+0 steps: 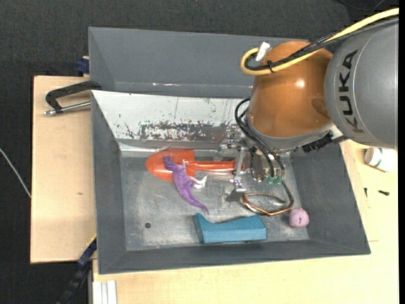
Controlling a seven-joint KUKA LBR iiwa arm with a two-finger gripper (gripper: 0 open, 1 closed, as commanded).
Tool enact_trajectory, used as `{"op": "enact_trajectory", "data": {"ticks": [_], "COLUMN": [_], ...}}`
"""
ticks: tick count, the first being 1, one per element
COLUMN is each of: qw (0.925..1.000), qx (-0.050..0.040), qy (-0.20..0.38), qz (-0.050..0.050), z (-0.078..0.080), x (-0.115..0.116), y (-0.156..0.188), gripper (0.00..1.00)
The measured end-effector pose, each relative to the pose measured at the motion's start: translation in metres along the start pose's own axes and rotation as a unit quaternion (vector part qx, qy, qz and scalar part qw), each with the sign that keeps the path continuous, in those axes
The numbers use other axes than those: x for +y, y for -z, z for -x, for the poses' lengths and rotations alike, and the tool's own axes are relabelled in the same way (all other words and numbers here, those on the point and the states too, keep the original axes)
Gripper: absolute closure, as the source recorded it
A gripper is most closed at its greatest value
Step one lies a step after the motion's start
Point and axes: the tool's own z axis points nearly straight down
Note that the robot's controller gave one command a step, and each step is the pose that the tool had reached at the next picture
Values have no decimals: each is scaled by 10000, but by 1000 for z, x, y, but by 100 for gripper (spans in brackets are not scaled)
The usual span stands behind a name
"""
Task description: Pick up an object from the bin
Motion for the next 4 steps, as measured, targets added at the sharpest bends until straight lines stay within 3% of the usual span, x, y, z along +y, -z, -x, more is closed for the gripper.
{"op": "enact_trajectory", "data": {"ticks": [1,2,3,4], "qw": [10000,9996,9911,9885], "qx": [0,-18,-16,-19], "qy": [0,296,1328,1514], "qz": [0,-8,11,-3], "z": [0,10,38,56], "x": [0,12,16,16], "y": [0,-15,-57,-84], "gripper": [0,0,0,0]}}
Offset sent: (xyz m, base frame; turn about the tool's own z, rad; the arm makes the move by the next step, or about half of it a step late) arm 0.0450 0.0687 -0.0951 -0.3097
